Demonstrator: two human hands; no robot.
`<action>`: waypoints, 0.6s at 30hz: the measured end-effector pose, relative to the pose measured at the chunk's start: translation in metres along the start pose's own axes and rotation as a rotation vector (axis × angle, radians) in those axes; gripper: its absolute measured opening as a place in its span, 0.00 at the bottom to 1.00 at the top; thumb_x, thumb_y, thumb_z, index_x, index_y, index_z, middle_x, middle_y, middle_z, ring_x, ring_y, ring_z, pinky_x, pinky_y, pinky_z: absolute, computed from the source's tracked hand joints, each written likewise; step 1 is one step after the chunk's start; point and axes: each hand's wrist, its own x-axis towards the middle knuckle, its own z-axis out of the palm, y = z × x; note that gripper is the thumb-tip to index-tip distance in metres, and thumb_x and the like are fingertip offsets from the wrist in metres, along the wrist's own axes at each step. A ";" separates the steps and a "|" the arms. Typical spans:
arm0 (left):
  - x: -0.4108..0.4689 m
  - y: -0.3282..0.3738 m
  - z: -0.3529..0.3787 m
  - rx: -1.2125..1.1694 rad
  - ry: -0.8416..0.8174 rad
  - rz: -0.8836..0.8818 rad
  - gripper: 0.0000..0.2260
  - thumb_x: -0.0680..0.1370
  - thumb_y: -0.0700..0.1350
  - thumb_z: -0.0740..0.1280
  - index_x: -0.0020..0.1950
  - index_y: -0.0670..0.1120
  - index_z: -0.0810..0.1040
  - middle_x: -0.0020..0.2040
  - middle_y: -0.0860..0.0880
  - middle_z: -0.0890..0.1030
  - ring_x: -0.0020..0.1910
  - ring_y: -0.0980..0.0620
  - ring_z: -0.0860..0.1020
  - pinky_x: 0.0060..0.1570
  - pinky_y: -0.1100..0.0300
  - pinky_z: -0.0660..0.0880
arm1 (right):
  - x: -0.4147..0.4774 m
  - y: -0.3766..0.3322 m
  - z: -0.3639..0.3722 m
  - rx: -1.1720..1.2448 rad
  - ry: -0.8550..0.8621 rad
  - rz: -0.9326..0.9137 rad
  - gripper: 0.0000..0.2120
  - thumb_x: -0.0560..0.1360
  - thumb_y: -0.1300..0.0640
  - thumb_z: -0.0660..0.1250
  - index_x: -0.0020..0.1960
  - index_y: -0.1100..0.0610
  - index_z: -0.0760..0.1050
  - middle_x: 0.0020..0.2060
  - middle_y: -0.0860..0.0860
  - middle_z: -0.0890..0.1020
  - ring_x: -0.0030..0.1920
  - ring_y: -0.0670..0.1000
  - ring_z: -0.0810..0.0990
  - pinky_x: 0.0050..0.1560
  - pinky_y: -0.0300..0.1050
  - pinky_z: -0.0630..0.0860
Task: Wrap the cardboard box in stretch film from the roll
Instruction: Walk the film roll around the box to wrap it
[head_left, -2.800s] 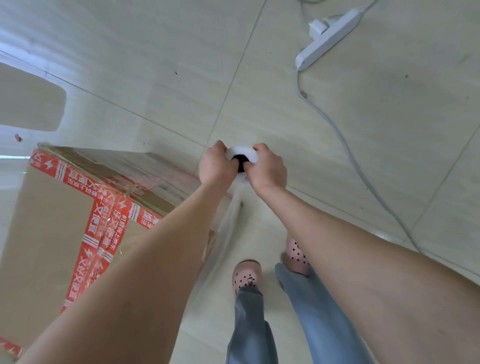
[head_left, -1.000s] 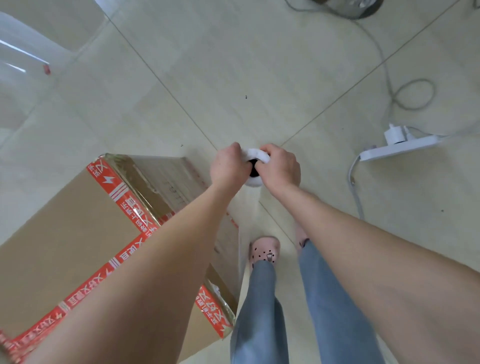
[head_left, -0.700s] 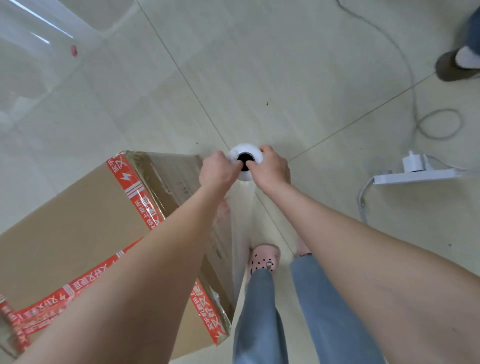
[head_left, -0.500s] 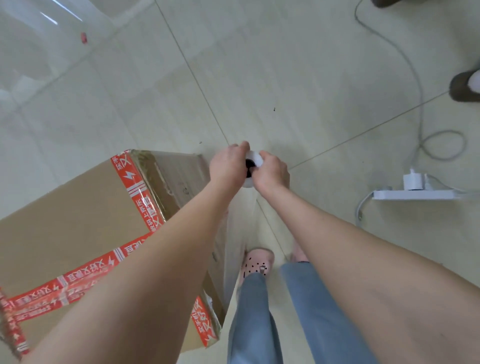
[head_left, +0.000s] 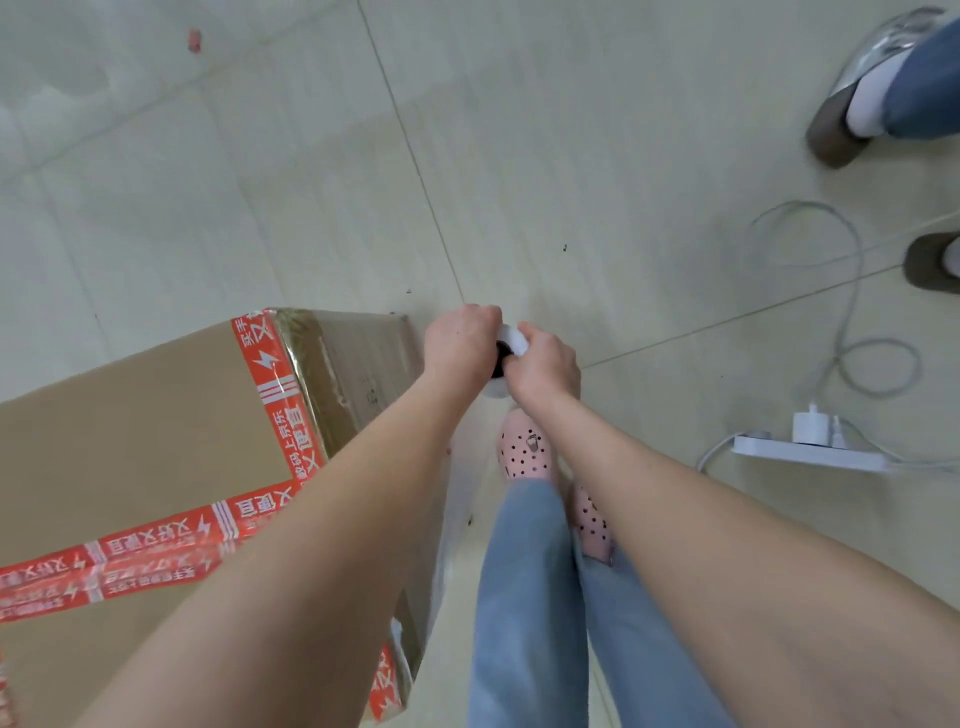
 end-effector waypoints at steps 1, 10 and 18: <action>0.002 -0.001 0.000 -0.015 -0.003 0.004 0.11 0.73 0.39 0.62 0.54 0.45 0.76 0.50 0.44 0.79 0.49 0.42 0.78 0.37 0.56 0.69 | 0.002 -0.002 -0.002 -0.011 0.010 0.001 0.12 0.71 0.60 0.61 0.52 0.49 0.77 0.43 0.51 0.78 0.43 0.56 0.74 0.40 0.42 0.67; 0.017 -0.029 -0.011 -0.378 0.046 -0.298 0.07 0.72 0.47 0.64 0.43 0.44 0.72 0.46 0.43 0.79 0.46 0.41 0.77 0.37 0.57 0.67 | 0.025 -0.041 -0.001 -0.080 0.162 -0.097 0.22 0.72 0.57 0.67 0.64 0.50 0.69 0.60 0.49 0.75 0.54 0.53 0.78 0.46 0.41 0.64; 0.023 -0.054 -0.026 -0.580 -0.023 -0.512 0.15 0.73 0.54 0.63 0.33 0.45 0.67 0.31 0.49 0.71 0.36 0.44 0.73 0.26 0.60 0.60 | 0.041 -0.075 0.014 0.041 0.022 0.035 0.17 0.72 0.55 0.63 0.61 0.51 0.71 0.52 0.52 0.80 0.44 0.55 0.74 0.42 0.43 0.69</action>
